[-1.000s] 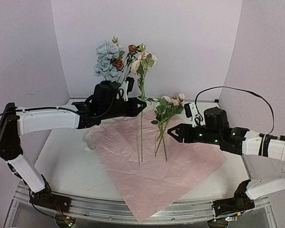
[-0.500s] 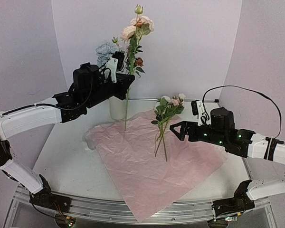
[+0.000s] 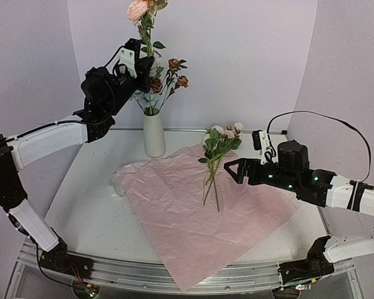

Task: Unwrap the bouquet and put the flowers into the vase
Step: Insert the fake flower into the vase.

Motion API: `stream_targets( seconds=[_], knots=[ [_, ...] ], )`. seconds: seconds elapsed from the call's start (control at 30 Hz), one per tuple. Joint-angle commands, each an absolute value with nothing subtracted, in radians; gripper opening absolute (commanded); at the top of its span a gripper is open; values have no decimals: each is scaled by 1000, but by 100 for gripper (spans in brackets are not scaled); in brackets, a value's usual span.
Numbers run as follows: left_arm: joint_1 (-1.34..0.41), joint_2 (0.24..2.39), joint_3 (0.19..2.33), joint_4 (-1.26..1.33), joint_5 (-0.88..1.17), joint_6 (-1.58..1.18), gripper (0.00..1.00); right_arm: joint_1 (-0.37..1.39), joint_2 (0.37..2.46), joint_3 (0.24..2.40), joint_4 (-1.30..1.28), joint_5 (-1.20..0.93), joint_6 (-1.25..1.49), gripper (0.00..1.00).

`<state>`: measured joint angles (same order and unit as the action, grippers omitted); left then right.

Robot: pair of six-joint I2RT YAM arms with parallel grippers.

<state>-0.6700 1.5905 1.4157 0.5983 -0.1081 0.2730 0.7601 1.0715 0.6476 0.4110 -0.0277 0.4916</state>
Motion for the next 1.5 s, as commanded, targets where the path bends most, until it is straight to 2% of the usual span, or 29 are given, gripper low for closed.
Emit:
stream_targets(
  seconds=[0.0, 0.57, 0.8, 1.1, 1.3, 1.47],
  knots=[
    [-658, 1685, 1502, 777, -64, 360, 0, 764, 1047, 657, 435, -3, 469, 98],
    [-635, 1940, 1632, 842, -119, 548, 0, 764, 1003, 641, 419, 37, 453, 98],
    [-629, 1995, 1619, 854, -159, 537, 0, 764, 1003, 642, 416, 40, 454, 98],
    [-629, 2042, 1606, 862, -359, 450, 0, 764, 1004, 637, 414, 49, 452, 98],
    [-629, 2028, 1543, 861, -420, 373, 0, 764, 1013, 641, 414, 48, 450, 98],
    [-629, 2022, 1495, 860, -465, 335, 4, 764, 1021, 643, 414, 45, 450, 98]
  ],
)
